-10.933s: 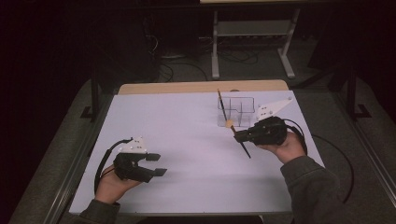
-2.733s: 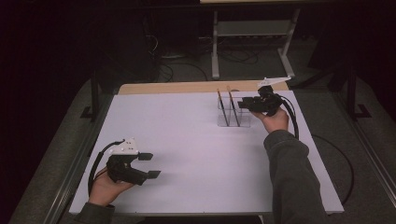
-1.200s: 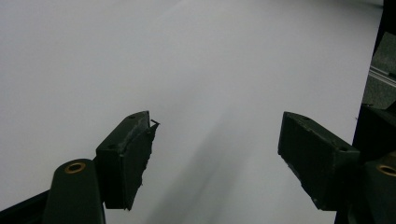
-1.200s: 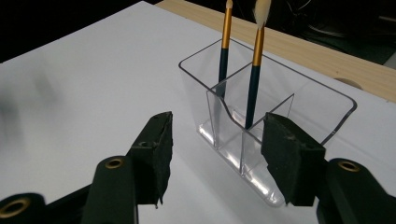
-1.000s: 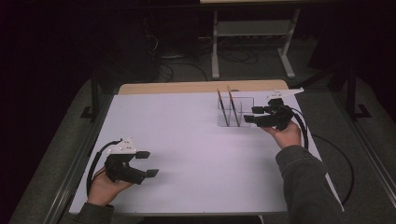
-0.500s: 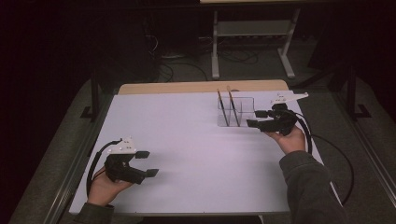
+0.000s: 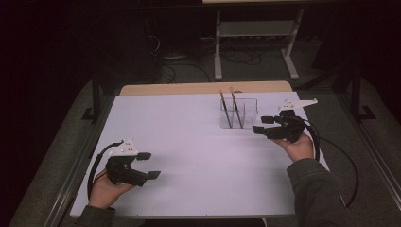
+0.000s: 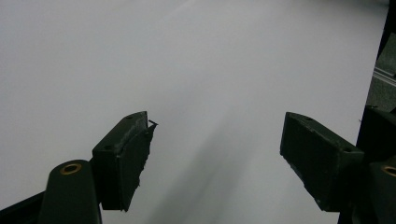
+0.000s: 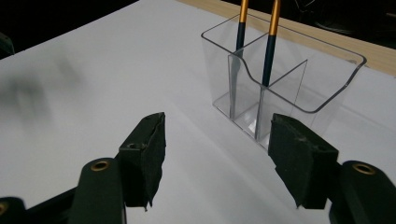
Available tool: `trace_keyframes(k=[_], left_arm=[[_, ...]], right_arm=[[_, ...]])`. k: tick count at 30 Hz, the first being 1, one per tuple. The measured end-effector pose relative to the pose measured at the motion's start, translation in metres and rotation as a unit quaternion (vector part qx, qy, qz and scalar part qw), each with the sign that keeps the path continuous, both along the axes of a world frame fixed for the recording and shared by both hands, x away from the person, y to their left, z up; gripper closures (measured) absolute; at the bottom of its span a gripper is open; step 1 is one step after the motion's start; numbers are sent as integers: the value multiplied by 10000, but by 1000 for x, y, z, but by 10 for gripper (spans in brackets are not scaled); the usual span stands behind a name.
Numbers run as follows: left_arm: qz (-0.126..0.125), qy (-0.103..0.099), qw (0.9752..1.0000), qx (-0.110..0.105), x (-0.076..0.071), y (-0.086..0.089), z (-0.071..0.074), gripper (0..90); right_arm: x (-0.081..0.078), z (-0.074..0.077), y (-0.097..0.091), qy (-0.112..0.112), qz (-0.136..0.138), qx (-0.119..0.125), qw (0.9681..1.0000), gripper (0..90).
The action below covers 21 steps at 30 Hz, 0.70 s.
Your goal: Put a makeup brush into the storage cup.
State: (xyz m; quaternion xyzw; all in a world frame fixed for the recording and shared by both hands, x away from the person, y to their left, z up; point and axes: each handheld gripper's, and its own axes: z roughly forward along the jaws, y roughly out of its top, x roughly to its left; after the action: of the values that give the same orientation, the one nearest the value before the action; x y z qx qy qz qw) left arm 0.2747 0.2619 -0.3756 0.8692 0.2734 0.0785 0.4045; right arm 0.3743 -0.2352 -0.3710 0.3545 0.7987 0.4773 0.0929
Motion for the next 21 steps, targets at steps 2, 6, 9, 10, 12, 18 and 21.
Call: trace_keyframes(k=[2, 6, 9, 10, 12, 18, 21], left_arm=[[26, -2, 10000, -27, 0, 0, 0, 235], [18, -20, 10000, -19, -1, 0, 1, 233], [28, -59, 10000, -50, 0, 0, 1, 233], [48, -53, 10000, -53, -1, 0, 1, 233], [67, -56, 9999, -52, -1, 1, 1, 233], [81, -69, 9999, -49, -1, 1, 1, 234], [84, -111, 9999, -47, -1, 1, 2, 234]], right_arm=[[-2, -1, -1, -7, 10, 17, 10000, 352], [-7, -3, -3, 29, 34, 22, 10000, 338], [-10, -3, -3, 31, 64, 34, 10000, 337], [-12, -2, -3, 8, 67, 37, 10000, 337], [-14, -2, -3, -2, 94, 38, 9999, 337], [-21, -5, -4, -7, 119, 32, 9999, 330], [-23, -6, -6, 32, 117, 45, 9999, 321]])
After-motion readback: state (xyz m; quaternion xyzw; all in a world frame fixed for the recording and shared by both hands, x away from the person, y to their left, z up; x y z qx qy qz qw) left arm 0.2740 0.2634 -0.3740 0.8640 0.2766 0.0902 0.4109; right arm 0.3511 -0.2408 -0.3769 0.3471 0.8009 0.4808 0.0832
